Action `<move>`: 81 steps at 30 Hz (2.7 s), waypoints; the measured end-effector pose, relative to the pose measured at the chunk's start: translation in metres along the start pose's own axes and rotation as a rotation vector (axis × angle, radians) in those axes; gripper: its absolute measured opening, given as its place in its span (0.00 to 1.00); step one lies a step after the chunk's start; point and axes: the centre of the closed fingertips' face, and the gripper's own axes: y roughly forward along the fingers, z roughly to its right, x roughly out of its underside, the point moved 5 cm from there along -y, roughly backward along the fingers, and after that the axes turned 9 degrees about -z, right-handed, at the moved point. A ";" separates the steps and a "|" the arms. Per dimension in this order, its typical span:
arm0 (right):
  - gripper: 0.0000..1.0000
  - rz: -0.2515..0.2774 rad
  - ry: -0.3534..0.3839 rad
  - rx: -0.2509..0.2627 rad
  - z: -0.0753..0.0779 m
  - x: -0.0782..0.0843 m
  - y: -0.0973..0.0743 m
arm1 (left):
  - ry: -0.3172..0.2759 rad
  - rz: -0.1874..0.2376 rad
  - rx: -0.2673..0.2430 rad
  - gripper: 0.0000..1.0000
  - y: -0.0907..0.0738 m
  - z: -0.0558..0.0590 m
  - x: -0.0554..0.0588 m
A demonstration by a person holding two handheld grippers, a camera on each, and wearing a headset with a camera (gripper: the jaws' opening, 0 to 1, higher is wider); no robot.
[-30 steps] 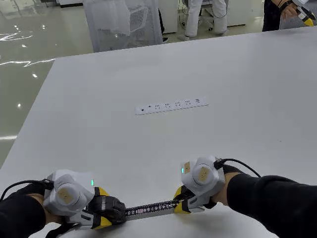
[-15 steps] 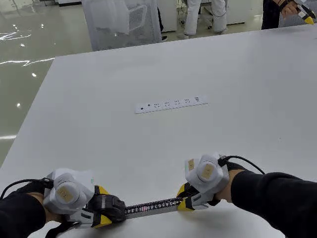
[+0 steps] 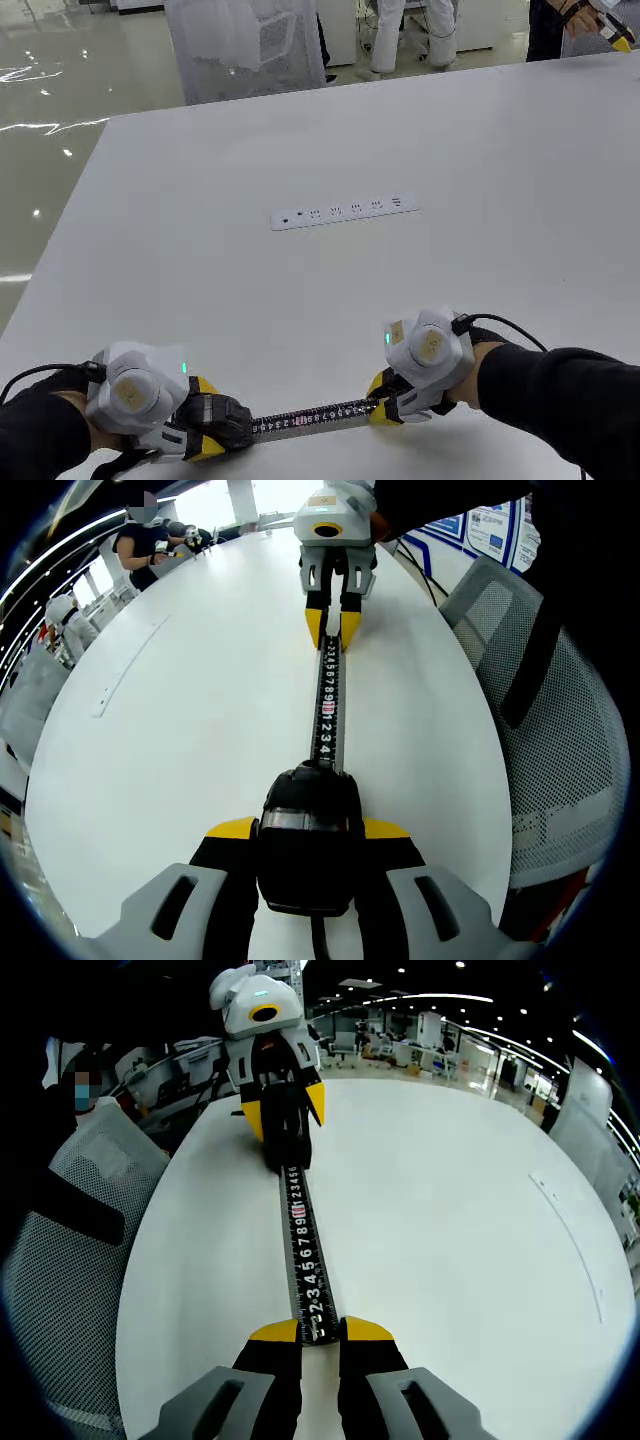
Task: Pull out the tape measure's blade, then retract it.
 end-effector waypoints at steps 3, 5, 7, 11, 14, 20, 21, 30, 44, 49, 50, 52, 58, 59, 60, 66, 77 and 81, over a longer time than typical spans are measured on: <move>0.09 0.000 0.000 0.000 0.000 0.001 -0.001 | 0.000 -0.001 0.000 0.32 0.000 0.000 0.000; 0.09 -0.001 -0.001 0.000 0.001 0.003 -0.001 | -0.001 0.000 -0.001 0.32 0.000 0.000 0.000; 0.09 -0.003 0.000 0.001 0.001 0.004 -0.002 | -0.001 0.000 -0.001 0.32 0.000 0.000 0.000; 0.09 -0.002 0.002 0.002 0.002 0.007 -0.003 | -0.002 0.000 0.000 0.32 0.001 0.000 0.000; 0.09 -0.003 0.005 0.003 0.002 0.009 -0.004 | -0.002 0.000 0.000 0.32 0.001 0.000 0.000; 0.09 -0.004 0.010 0.004 0.002 0.013 -0.007 | -0.002 -0.001 0.000 0.32 0.001 0.000 0.000; 0.09 -0.005 0.010 0.005 0.003 0.014 -0.007 | -0.002 -0.001 0.000 0.32 0.001 0.000 0.000; 0.09 -0.005 0.014 0.006 0.002 0.019 -0.011 | -0.002 -0.002 0.000 0.32 0.001 0.001 -0.001; 0.09 -0.006 0.020 0.005 0.004 0.027 -0.016 | -0.005 -0.002 0.000 0.32 0.001 0.001 0.000; 0.09 -0.009 0.022 0.004 0.004 0.029 -0.018 | -0.005 -0.002 0.000 0.32 0.001 0.001 0.000; 0.09 -0.009 0.023 0.004 0.004 0.030 -0.018 | -0.006 -0.002 0.000 0.32 0.001 0.001 0.000; 0.09 -0.009 0.025 0.004 0.004 0.030 -0.018 | -0.005 -0.002 0.000 0.32 0.001 0.001 0.000; 0.09 -0.010 0.029 0.006 0.005 0.035 -0.021 | -0.006 -0.002 -0.001 0.32 0.000 0.000 0.000; 0.09 -0.010 0.030 0.006 0.006 0.036 -0.022 | -0.006 -0.002 -0.001 0.32 0.000 0.000 0.000; 0.09 -0.010 0.032 0.006 0.005 0.036 -0.022 | -0.005 -0.002 -0.001 0.32 0.000 0.000 0.000; 0.09 -0.013 0.037 0.008 0.006 0.041 -0.024 | -0.006 -0.003 -0.002 0.32 0.000 0.000 -0.001; 0.09 -0.014 0.045 0.008 0.007 0.046 -0.026 | -0.007 -0.002 -0.001 0.32 0.001 0.000 -0.001; 0.09 -0.014 0.049 0.008 0.008 0.048 -0.027 | -0.006 -0.002 -0.001 0.32 0.001 0.001 -0.001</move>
